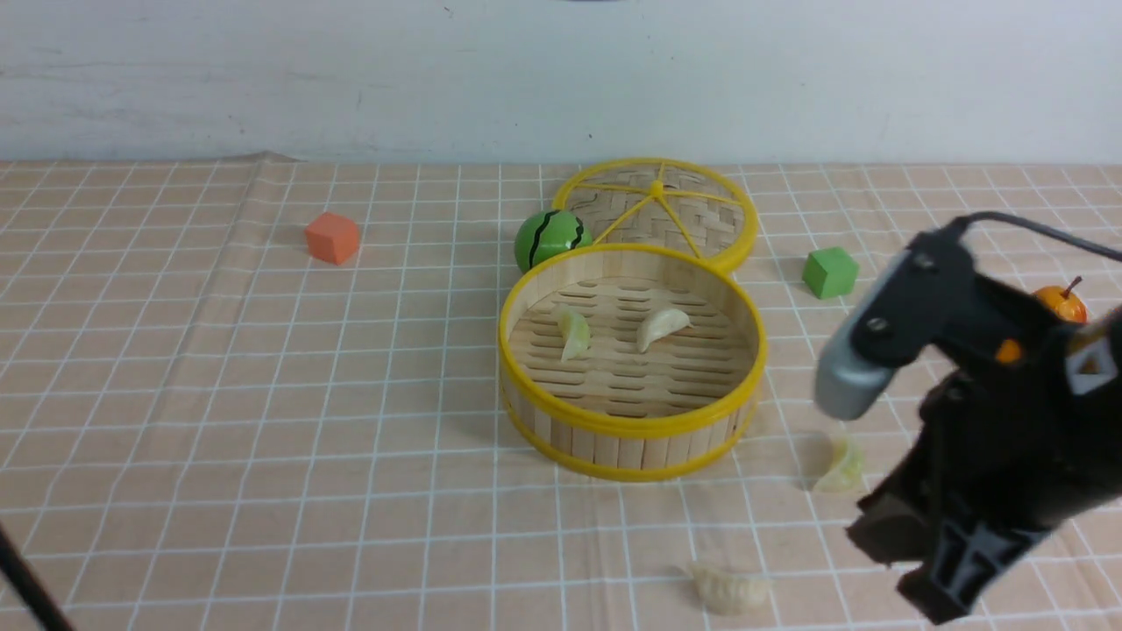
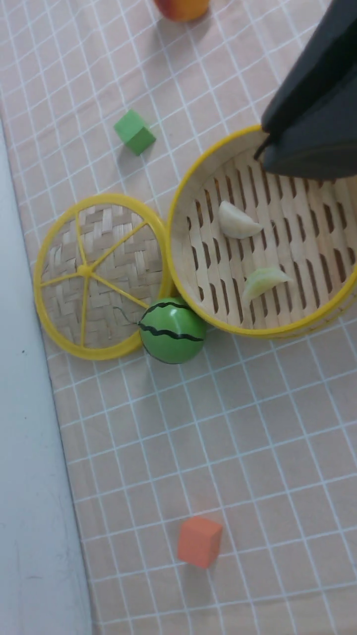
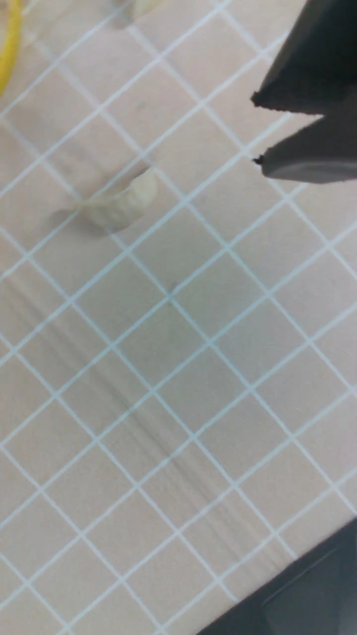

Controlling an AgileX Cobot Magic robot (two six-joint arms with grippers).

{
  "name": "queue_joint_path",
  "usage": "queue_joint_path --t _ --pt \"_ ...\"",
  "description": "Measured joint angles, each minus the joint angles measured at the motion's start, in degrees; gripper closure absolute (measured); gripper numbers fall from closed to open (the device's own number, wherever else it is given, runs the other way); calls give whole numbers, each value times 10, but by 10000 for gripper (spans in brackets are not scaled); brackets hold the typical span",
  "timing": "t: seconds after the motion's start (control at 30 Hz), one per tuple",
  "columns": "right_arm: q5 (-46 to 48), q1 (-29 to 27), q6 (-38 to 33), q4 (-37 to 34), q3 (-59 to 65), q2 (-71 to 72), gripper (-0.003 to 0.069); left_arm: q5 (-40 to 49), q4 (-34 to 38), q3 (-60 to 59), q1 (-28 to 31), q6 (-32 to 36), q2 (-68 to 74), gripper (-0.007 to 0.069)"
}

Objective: Put the dumplings into the steamer on the table with the brown tablecloth.
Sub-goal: 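Reach for and grasp a dumpling lying on the table beside the steamer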

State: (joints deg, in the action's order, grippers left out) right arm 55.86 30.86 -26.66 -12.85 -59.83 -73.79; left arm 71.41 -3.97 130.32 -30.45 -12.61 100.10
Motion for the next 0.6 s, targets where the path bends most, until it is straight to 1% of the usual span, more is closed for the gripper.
queue_joint_path --t 0.1,0.13,0.17,0.2,0.23,0.27,0.33,0.37,0.47,0.57,0.6 --pt "-37 21 -39 -1 0 -52 381 0 17 -53 0 14 -44 638" --pt "-52 28 -50 -2 0 -77 337 0 21 -80 0 18 -61 638" --pt "-66 31 -57 -1 0 -101 277 0 24 -122 0 21 -82 638" --pt "-76 32 -59 0 0 -117 253 0 25 -148 0 22 -96 638" --pt "-76 32 -59 1 0 -117 245 0 25 -154 0 22 -99 638" --pt "-105 32 -63 12 0 -157 183 0 26 -209 0 22 -131 638" --pt "-127 32 -63 24 0 -188 146 0 26 -266 0 22 -160 638" --pt "-137 32 -64 32 -2 -209 130 0 26 -316 0 22 -183 638" --pt "-148 33 -65 49 -12 -255 130 0 26 -409 0 22 -236 638" --pt "-150 33 -65 64 -17 -283 160 0 26 -475 0 22 -281 638" --pt "-151 33 -65 76 -22 -299 217 0 26 -518 0 22 -315 638"
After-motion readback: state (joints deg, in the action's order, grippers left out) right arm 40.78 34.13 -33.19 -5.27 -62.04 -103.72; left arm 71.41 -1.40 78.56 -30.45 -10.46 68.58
